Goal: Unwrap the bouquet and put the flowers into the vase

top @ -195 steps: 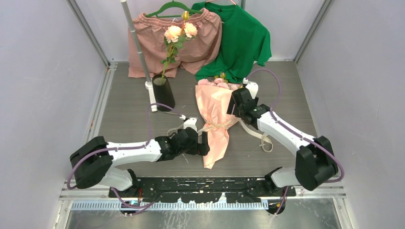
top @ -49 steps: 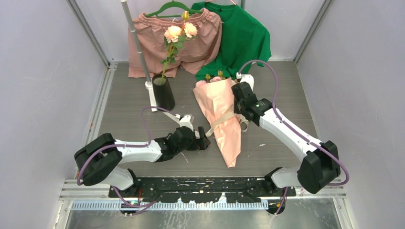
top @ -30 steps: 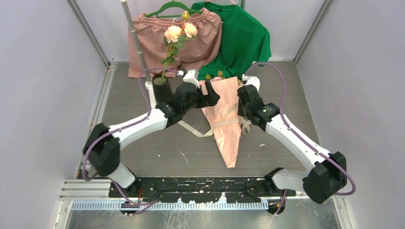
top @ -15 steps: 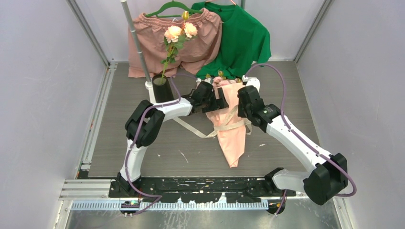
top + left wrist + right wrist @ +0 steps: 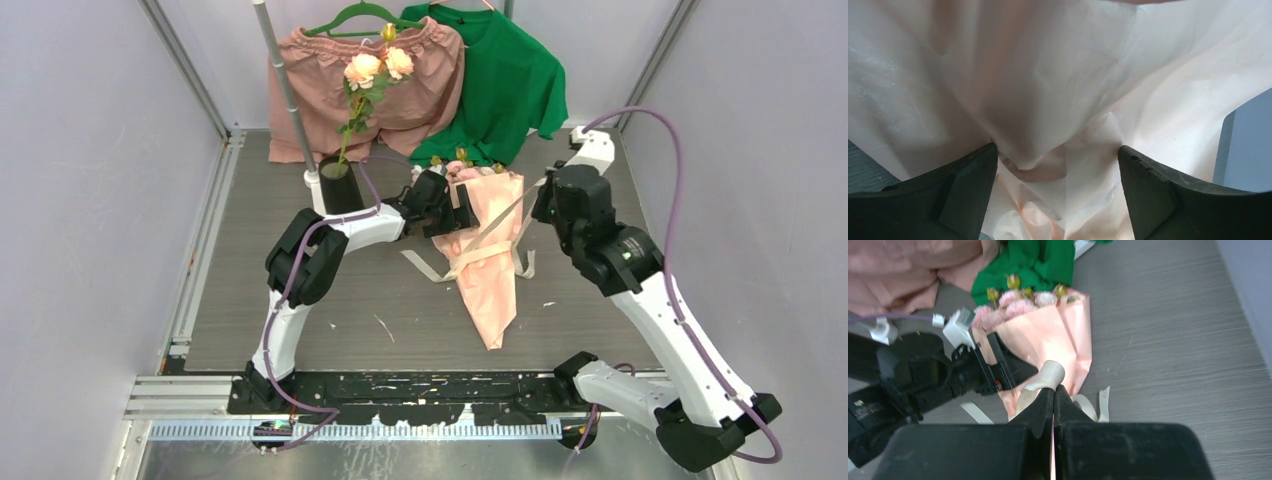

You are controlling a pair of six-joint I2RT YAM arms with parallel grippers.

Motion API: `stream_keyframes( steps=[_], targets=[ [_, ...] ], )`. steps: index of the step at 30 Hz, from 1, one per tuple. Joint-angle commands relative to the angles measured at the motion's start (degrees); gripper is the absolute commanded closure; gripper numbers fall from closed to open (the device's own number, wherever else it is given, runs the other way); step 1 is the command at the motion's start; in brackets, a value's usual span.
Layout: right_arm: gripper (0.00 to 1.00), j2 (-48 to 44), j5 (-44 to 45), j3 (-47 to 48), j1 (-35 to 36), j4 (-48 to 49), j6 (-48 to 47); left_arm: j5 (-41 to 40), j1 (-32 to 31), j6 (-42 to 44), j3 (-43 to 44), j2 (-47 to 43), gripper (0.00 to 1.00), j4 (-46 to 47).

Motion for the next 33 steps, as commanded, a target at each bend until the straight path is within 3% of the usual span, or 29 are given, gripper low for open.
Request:
stream_keyframes(
  steps=[1,12,20,27,33],
  targets=[
    [0.99,-1.8,9.4,8.2,-0.2,-4.1,-0.3,1.2,0.4,0.1,0.5,1.9,0.09,-3.3],
    [0.99,-3.3,21.5,29.1,-0.3,-11.3,-6.5,4.6,0.7,2.0,-0.6,3.3,0.08,-2.6],
    [0.99,-3.1,27.3,38.7,-0.3,-13.4,-11.1,5.8,1.0,3.0,-2.5,2.6,0.08,-1.2],
    [1.00,-4.0,30.0,40.5,-0.2,-12.4,-15.7,6.8,1.2,3.5,-3.0,2.3,0.08,-1.0],
    [0.99,-1.6,27.6,30.4,-0.2,-12.7,-12.3,8.0,1.2,3.0,-4.3,0.5,0.08,0.1]
  ],
)
